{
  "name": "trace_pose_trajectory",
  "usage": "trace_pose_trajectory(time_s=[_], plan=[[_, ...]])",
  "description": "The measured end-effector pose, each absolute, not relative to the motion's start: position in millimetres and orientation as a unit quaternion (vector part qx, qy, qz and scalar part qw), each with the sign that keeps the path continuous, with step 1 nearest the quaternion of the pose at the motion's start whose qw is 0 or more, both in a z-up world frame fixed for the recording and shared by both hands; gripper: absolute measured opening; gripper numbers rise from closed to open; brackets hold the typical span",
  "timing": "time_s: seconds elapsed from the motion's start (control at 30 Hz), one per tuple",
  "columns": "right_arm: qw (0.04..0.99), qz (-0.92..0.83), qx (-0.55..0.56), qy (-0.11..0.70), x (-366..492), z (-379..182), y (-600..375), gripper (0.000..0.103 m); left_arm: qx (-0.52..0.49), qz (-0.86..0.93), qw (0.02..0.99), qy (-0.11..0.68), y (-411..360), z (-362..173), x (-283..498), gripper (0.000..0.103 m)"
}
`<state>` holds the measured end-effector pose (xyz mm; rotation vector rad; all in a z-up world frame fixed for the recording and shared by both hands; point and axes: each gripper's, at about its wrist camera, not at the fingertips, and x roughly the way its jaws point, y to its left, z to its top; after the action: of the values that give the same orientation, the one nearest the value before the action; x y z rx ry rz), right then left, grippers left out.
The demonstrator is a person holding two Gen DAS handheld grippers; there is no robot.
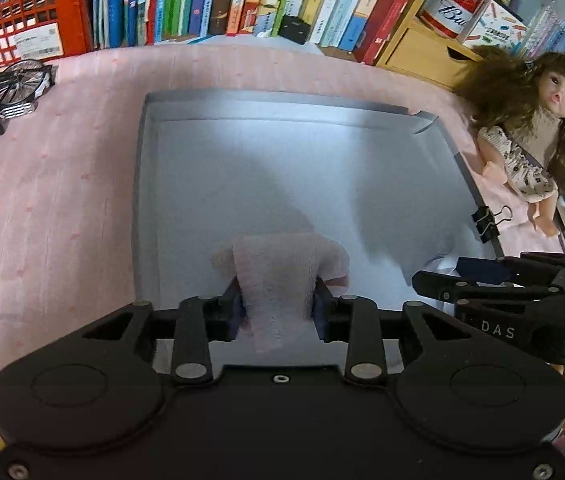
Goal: Organize soft objects
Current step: 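Carry both items to the white tray and open both grippers to release, then move both grippers back toward the remaining soft items on the table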
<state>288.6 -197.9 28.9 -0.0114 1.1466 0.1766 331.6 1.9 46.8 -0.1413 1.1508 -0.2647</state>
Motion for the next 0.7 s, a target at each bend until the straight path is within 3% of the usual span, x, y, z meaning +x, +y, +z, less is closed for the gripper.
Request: trace_pose_trajectory(time_s=[0.43,0.7], plan=[[0.863,0.093,-0.011,0.497,270.2,59.2,-203.8,0.076,-0.045,-0.134,0.865,0.481,5.2,79.1,307.2,0.074],[0.897,0.116,-0.011,0.426,226.8,96.5,-208.1,0.087,-0.032,-0.154,0.897,0.414,11.3,116.9,258.5,0.082]])
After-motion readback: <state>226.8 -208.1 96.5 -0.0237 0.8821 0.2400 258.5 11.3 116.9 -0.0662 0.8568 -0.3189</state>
